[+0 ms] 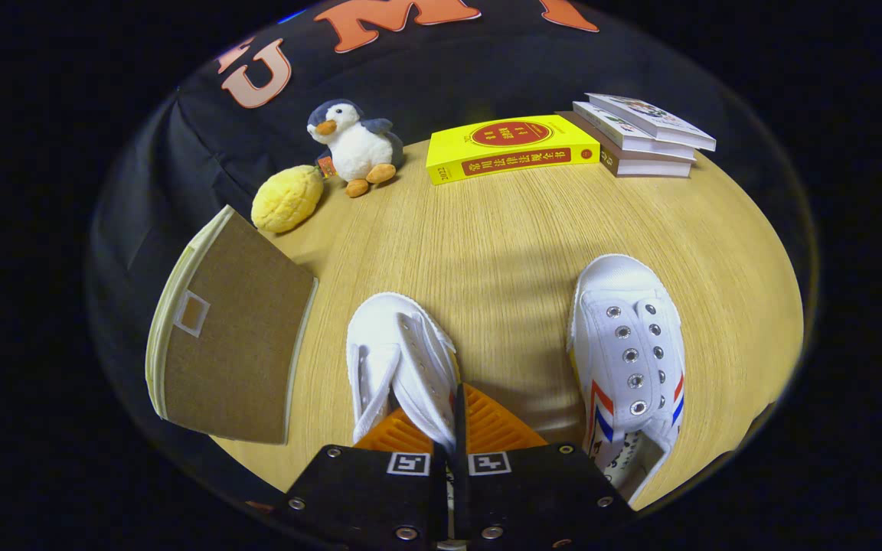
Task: Open the storage box then place both shoes into the box .Put the left shoe in first, then the right shoe, with the right side of both shoes facing outward in a uniform manner.
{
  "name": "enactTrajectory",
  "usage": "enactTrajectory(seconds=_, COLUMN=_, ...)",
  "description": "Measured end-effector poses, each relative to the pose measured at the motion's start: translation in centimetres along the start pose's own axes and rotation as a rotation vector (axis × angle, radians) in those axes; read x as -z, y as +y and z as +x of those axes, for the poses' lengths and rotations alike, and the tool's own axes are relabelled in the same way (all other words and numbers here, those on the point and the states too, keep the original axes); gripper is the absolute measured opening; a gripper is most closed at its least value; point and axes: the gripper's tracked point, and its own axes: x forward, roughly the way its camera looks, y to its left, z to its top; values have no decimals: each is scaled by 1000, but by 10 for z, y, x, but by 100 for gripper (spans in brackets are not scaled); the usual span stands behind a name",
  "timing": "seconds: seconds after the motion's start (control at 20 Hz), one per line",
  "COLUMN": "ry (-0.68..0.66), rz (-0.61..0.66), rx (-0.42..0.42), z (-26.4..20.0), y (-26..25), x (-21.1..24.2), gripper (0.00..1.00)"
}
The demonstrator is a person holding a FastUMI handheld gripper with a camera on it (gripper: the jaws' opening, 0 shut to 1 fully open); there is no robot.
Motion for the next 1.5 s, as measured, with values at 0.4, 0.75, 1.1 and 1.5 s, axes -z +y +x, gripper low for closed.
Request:
enactTrajectory(seconds=0.4, ry=-4, rz=67, rx=-32, z=-51, y=49, x=-43, gripper=4)
enactTrajectory(seconds=0.75, ry=-26, rz=57, rx=-90, z=-92, y=129, x=-83, gripper=4)
enactTrajectory(seconds=1.1, ry=14, rz=16, rx=-166, z=-85, y=228, x=-92, gripper=4)
enactTrajectory(seconds=1.5, ry=112, rz=-26, rx=-108, z=-29, y=293, x=-68, gripper=4)
